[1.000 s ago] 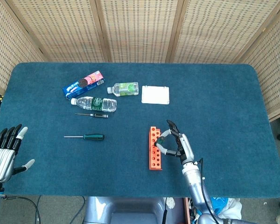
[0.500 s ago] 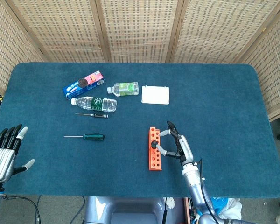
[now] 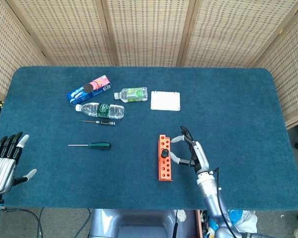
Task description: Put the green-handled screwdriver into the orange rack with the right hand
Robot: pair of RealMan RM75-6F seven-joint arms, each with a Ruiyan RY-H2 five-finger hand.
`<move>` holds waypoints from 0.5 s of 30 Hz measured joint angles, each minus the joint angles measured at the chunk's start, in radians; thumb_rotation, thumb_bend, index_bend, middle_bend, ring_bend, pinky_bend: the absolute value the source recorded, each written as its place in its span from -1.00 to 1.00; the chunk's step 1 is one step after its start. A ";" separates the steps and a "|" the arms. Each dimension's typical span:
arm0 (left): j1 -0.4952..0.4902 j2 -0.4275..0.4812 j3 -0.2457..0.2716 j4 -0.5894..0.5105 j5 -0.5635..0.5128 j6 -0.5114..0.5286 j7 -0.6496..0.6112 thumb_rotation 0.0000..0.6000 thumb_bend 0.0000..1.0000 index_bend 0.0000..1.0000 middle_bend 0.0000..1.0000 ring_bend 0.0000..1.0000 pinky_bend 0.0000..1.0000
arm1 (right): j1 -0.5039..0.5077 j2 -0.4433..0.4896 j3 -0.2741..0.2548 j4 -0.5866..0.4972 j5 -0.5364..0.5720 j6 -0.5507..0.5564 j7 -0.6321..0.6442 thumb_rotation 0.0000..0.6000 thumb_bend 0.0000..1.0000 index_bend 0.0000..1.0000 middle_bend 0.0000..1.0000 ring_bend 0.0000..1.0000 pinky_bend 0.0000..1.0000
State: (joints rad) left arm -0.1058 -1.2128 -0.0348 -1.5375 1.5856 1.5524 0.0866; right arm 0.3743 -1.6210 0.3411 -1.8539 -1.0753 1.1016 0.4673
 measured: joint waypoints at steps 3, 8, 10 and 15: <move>0.001 0.001 -0.001 -0.001 0.001 0.004 -0.001 1.00 -1.00 -1.00 -1.00 -1.00 -1.00 | -0.005 0.025 0.002 -0.007 -0.013 0.001 0.002 1.00 -0.52 -0.17 -1.00 -1.00 -1.00; 0.003 0.004 -0.004 -0.001 -0.005 0.007 -0.008 1.00 -1.00 -1.00 -1.00 -1.00 -1.00 | -0.010 0.086 -0.010 0.000 -0.064 -0.014 -0.001 1.00 -0.52 -0.18 -1.00 -1.00 -1.00; 0.004 0.005 -0.006 0.000 -0.008 0.007 -0.010 1.00 -1.00 -1.00 -1.00 -1.00 -1.00 | -0.011 0.115 -0.020 0.008 -0.089 -0.022 -0.008 1.00 -0.52 -0.26 -1.00 -1.00 -1.00; 0.004 0.006 -0.007 -0.001 -0.012 0.007 -0.010 1.00 -1.00 -1.00 -1.00 -1.00 -1.00 | -0.015 0.214 -0.073 0.054 -0.192 -0.041 -0.058 1.00 -0.53 -0.61 -1.00 -1.00 -1.00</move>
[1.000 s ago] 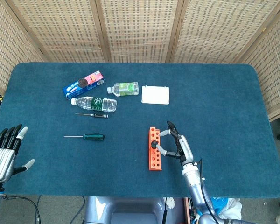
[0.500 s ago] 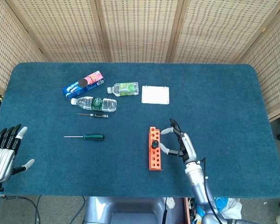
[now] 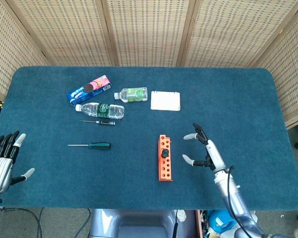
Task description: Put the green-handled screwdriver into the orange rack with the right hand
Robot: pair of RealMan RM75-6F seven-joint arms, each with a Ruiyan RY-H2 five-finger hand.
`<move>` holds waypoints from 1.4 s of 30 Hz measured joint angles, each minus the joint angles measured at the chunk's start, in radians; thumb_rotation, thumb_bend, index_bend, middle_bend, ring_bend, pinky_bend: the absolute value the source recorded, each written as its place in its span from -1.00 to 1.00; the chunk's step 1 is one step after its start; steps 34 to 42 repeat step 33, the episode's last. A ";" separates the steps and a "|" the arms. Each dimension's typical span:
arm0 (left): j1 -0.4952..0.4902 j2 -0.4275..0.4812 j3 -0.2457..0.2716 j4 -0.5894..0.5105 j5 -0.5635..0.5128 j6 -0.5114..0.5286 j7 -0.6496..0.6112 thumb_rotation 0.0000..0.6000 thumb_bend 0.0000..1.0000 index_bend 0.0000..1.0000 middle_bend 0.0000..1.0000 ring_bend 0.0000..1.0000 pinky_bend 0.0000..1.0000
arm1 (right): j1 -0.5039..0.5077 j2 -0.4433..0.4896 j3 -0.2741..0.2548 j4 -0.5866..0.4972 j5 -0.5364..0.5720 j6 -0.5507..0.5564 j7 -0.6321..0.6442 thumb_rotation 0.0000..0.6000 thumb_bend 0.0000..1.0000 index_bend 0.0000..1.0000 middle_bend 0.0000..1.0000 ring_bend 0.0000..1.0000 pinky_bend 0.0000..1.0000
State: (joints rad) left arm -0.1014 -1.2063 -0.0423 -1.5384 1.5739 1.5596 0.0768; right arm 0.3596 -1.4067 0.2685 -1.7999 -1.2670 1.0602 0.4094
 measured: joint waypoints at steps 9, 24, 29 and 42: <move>0.003 0.004 -0.002 -0.006 -0.016 -0.007 0.012 1.00 -1.00 -1.00 -1.00 -1.00 -1.00 | -0.059 0.051 -0.120 0.203 -0.156 0.131 -0.282 1.00 -0.55 -1.00 -1.00 -1.00 -1.00; 0.006 0.007 0.001 -0.001 -0.041 -0.029 0.027 1.00 -1.00 -1.00 -1.00 -1.00 -1.00 | -0.174 0.015 -0.206 0.392 -0.283 0.397 -0.478 1.00 -0.58 -1.00 -1.00 -1.00 -1.00; 0.007 -0.002 0.006 0.011 -0.045 -0.038 0.034 1.00 -1.00 -1.00 -1.00 -1.00 -1.00 | -0.190 0.028 -0.207 0.389 -0.318 0.455 -0.490 1.00 -0.58 -1.00 -1.00 -1.00 -1.00; 0.009 -0.004 0.006 0.021 -0.050 -0.039 0.024 1.00 -1.00 -1.00 -1.00 -1.00 -1.00 | -0.205 0.048 -0.207 0.373 -0.319 0.474 -0.500 1.00 -0.58 -1.00 -1.00 -1.00 -1.00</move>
